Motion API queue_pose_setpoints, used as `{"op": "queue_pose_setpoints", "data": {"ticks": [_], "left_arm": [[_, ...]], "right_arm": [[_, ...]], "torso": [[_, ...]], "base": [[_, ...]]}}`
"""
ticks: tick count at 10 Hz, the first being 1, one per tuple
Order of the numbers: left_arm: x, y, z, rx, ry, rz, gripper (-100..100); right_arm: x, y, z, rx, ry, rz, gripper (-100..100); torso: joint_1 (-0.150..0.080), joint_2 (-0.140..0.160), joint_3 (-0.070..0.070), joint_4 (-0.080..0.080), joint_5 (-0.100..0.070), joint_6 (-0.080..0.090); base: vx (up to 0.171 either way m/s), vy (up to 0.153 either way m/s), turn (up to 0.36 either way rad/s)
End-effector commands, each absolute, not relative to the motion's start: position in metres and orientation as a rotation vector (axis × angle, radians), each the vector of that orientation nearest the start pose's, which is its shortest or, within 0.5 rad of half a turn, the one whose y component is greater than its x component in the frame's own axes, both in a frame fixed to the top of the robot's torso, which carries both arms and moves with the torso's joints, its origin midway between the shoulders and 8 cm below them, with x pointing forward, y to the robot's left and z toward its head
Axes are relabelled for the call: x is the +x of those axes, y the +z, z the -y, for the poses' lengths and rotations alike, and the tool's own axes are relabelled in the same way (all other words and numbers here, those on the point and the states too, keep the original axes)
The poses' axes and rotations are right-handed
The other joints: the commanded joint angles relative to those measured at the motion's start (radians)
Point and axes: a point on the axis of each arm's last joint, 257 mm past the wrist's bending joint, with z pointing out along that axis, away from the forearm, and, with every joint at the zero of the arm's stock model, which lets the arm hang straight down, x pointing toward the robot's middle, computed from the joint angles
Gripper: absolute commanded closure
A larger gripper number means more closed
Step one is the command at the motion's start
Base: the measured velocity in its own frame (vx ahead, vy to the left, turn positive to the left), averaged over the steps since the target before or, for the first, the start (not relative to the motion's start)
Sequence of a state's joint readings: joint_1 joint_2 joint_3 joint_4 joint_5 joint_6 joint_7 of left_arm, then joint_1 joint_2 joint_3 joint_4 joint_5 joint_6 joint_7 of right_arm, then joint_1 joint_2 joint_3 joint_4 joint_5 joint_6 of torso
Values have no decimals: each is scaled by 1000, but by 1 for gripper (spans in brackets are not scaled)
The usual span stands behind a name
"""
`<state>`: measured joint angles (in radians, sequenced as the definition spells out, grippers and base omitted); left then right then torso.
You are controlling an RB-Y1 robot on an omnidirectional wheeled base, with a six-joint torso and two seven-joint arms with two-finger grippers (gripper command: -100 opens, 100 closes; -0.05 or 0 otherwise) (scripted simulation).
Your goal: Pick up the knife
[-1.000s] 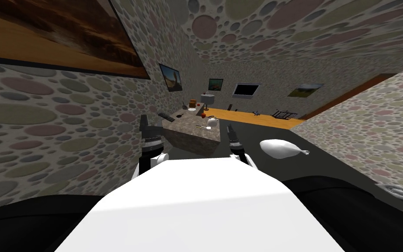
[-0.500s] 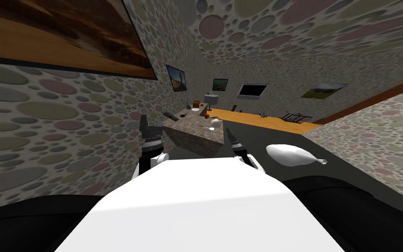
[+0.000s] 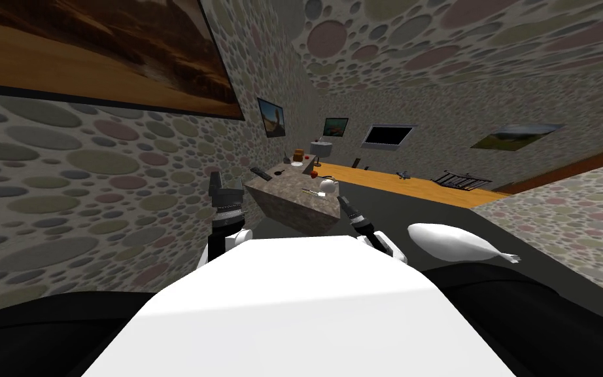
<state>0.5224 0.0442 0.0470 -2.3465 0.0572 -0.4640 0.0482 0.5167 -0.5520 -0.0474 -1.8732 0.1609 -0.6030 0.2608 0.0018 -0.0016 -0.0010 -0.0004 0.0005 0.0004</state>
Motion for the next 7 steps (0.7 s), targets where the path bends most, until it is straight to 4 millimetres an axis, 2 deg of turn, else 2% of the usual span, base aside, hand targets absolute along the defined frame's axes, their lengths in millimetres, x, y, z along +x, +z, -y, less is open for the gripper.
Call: {"op": "queue_pose_setpoints", "data": {"ticks": [1, 2, 3, 4, 5, 6, 7], "left_arm": [[332, 42, -296, -663, -1335, -593, 0], [332, 42, -295, -662, -1336, -593, 0], [332, 42, -296, -663, -1335, -593, 0], [332, 42, -295, -663, -1336, -593, 0], [332, 42, -296, -663, -1335, -593, 0], [332, 42, -295, -663, -1336, -593, 0], [332, 42, -296, -663, -1335, -593, 0]], "right_arm": [[370, -166, 320, 118, 724, -1416, -100], [370, -165, 321, 92, 717, -1431, -100], [368, -182, 332, 60, 673, -1483, -100], [368, -181, 333, 35, 667, -1497, -100], [365, -197, 345, 5, 624, -1549, -100], [365, -196, 347, -23, 616, -1562, -100], [361, -212, 359, -55, 575, -1615, -100]], "torso": [[0, 0, 0, 0, 0, 0], [0, 0, 0, 0, 0, -1], [0, 0, 0, 0, 0, 0], [1, 0, 0, 0, 0, 0], [1, 0, 0, 0, 0, 0], [1, -1, 0, 0, 0, 0], [1, 0, 0, 0, 0, 0]], "base": [[21, 39, 195], [18, 31, 71], [29, 49, 134], [29, 40, 88], [34, 47, 162], [30, 41, 104], [28, 54, 192]]}}
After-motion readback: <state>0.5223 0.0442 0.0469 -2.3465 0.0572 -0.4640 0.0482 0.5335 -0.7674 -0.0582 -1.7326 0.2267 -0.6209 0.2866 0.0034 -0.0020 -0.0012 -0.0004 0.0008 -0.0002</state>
